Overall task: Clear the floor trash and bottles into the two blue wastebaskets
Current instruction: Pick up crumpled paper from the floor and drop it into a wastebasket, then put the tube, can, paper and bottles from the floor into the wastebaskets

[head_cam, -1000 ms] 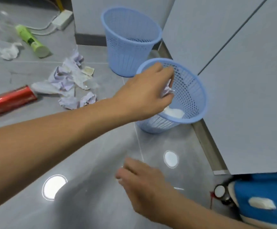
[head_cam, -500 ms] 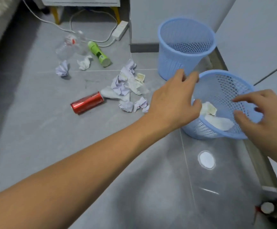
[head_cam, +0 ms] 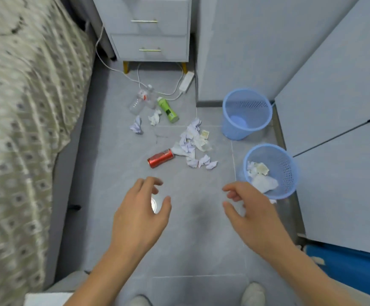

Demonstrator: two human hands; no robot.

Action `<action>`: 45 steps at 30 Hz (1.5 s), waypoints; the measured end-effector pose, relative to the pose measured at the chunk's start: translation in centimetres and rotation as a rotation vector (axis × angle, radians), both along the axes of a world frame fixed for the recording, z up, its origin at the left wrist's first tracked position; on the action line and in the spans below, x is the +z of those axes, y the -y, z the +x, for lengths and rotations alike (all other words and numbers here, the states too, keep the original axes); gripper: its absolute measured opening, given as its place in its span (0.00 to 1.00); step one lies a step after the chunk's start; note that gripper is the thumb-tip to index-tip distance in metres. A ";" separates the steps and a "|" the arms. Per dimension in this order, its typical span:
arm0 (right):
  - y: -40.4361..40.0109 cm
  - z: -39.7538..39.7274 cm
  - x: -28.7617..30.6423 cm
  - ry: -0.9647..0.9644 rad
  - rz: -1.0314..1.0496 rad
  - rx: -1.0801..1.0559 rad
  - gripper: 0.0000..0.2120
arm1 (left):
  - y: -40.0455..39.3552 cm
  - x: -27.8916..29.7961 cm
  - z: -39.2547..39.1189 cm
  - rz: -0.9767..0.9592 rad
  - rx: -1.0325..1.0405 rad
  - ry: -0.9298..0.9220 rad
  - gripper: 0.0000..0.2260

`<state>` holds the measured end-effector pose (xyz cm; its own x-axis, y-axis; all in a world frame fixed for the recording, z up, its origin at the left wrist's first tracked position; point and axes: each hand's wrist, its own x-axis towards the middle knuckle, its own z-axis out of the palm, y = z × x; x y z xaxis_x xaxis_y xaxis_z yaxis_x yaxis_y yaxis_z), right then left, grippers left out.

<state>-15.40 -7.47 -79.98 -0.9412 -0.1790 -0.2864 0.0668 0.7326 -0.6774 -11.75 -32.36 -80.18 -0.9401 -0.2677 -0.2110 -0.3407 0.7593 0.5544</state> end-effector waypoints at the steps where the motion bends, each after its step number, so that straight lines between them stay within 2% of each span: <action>1: 1.1 -0.2 1.9 0.008 -0.017 -0.016 0.12 | 1.0 2.1 0.2 0.009 0.014 -0.002 0.14; 5: 5.0 -1.9 7.1 0.058 -0.029 -0.091 0.10 | 4.2 8.7 -0.9 0.070 0.030 -0.017 0.12; 9: 7.3 -4.2 8.2 0.068 -0.074 -0.161 0.09 | 5.1 10.6 -4.3 0.069 -0.015 -0.009 0.11; 15: 5.3 -9.2 1.1 0.061 -0.067 -0.280 0.08 | 2.5 6.2 -13.0 0.031 -0.128 0.103 0.09; 19: 2.7 -12.5 -4.8 0.167 -0.010 -0.321 0.09 | 0.7 2.2 -18.4 0.012 -0.218 0.209 0.09; 24: 0.6 -15.8 -10.9 0.331 0.119 -0.308 0.15 | -0.8 -5.7 -24.9 -0.028 -0.371 0.283 0.10; 28: 1.4 -16.6 -16.9 0.412 0.195 -0.338 0.20 | -0.9 -13.2 -27.7 -0.062 -0.518 0.412 0.13; 34: 3.3 -20.5 -30.7 0.341 0.198 -0.417 0.24 | -1.5 -28.2 -31.9 -0.143 -0.833 0.466 0.21; 37: 3.9 -22.3 -37.8 0.279 0.236 -0.439 0.26 | -2.1 -35.2 -32.7 -0.175 -0.986 0.423 0.23; 42: 5.7 -25.1 -46.1 0.229 0.346 -0.298 0.32 | -2.8 -44.1 -33.2 -0.270 -1.121 0.382 0.25; 45: 6.6 -25.3 -48.7 0.248 0.389 -0.206 0.24 | -3.7 -47.4 -33.1 -0.328 -1.163 0.343 0.23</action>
